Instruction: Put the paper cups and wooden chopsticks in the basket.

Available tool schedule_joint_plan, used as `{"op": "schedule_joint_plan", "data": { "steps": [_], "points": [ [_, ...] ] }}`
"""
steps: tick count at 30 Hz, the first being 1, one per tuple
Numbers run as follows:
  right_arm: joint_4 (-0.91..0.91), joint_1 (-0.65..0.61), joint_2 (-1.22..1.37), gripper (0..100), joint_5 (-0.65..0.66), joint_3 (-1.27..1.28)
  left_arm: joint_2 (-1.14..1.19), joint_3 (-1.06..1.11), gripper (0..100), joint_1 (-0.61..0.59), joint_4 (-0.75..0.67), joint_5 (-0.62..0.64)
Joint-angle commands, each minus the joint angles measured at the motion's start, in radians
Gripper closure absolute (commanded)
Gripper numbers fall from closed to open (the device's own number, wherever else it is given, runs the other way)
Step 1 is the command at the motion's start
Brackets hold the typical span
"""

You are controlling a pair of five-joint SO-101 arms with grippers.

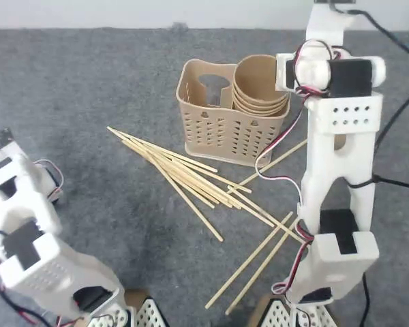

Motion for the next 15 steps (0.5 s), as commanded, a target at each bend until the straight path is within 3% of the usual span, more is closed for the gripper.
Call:
{"op": "schedule_joint_plan", "data": {
  "steps": [1, 4, 9, 15],
  "points": [
    [0.045, -0.002, -0.186, 67.9, -0.006, -0.040, -0.044, 0.001, 99, 0.014, -0.018, -0.009],
    [0.088, 0.061, -0.294, 72.9, -0.005, -0.023, -0.044, 0.001, 99, 0.014, -0.018, -0.009],
    [0.079, 0.308, -0.418, 82.5, -0.003, 0.229, -0.044, 0.001, 99, 0.014, -0.018, -0.009],
    [0.007, 0.463, -0.403, 87.5, 0.124, 0.535, -0.044, 0.001, 99, 0.015, -0.018, -0.009]
  ]
}}
